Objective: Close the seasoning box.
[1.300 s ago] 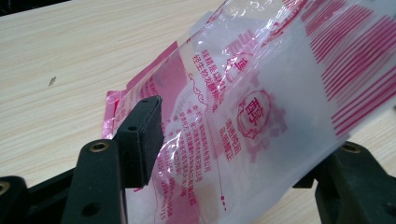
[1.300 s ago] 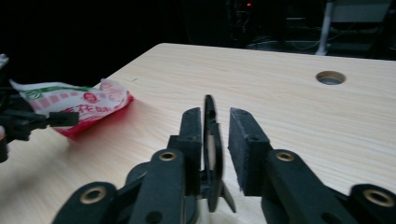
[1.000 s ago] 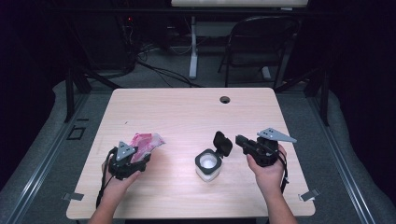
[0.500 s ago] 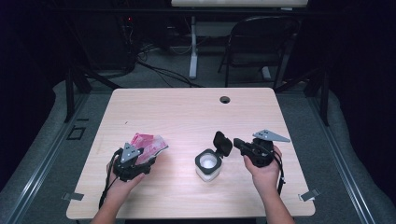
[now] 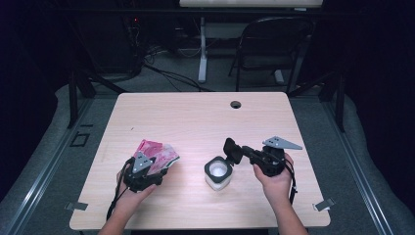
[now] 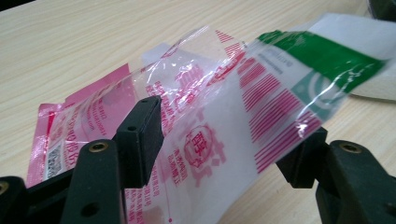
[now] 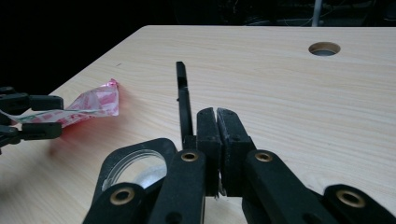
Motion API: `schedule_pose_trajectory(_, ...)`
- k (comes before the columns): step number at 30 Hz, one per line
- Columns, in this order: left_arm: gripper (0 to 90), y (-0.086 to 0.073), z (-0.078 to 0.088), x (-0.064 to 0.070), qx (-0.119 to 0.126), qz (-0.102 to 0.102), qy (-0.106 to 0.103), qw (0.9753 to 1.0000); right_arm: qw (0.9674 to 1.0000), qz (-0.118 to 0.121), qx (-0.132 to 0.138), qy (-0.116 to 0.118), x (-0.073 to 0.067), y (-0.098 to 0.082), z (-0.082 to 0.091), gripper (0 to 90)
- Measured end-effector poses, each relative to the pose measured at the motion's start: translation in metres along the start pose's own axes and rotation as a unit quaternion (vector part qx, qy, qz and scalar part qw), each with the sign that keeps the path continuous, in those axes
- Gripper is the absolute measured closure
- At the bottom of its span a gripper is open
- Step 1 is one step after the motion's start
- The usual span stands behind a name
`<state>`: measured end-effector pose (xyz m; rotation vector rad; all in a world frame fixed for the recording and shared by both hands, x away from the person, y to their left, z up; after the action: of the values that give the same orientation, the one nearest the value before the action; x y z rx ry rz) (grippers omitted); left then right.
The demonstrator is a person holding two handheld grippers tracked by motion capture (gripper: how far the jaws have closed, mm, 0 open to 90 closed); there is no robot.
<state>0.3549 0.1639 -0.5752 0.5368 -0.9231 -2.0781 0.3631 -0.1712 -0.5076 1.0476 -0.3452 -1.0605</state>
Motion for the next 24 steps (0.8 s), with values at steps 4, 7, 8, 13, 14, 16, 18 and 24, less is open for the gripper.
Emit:
schedule_pose_trajectory(4, 39.5, 0.0, -0.001, 0.004, -0.003, -0.006, -0.003, 1.0, 1.0, 0.002, 0.0, 0.001, -0.002, 0.0, 0.0, 88.4)
schedule_pose_trajectory(7, 39.5, 0.0, -0.002, 0.006, -0.003, -0.01, -0.004, 0.9999, 1.0, 0.003, 0.001, 0.001, -0.003, 0.0, 0.0, 88.4)
schedule_pose_trajectory(8, 39.5, 0.0, -0.002, 0.007, -0.004, -0.011, -0.005, 0.9999, 1.0, 0.003, 0.002, 0.002, -0.003, 0.001, 0.0, 88.4)
schedule_pose_trajectory(13, 39.5, 0.001, -0.003, 0.009, -0.003, -0.012, -0.006, 0.9999, 0.9999, 0.01, 0.001, 0.005, -0.008, 0.001, 0.001, 88.2)
schedule_pose_trajectory(14, 39.5, 0.001, -0.003, 0.009, -0.004, -0.014, -0.006, 0.9999, 0.9999, 0.01, 0.001, 0.007, -0.008, 0.001, 0.001, 88.1)
schedule_pose_trajectory(16, 39.5, 0.001, -0.003, 0.011, -0.006, -0.015, -0.007, 0.9998, 0.9999, 0.012, 0.002, 0.01, -0.01, 0.001, 0.001, 87.9)
schedule_pose_trajectory(18, 39.5, 0.001, -0.004, 0.012, -0.007, -0.02, -0.008, 0.9997, 0.9998, 0.013, 0.001, 0.012, -0.013, 0.001, 0.001, 87.9)
schedule_pose_trajectory(24, 39.5, 0.002, -0.005, 0.017, -0.006, -0.026, -0.011, 0.9996, 0.9995, 0.024, -0.002, 0.019, -0.02, 0.0, -0.001, 87.3)
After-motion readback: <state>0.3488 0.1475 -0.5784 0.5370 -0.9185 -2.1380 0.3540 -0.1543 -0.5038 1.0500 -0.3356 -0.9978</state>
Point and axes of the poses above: each handheld gripper's, and its own axes: z roughly backward along the jaws, y roughly out of its top, x roughly to its right, the point moved 6 cm from there along -z, roughly forward along the jaws, and after that the axes turned 4 degrees about -x, right-handed, at the moved point
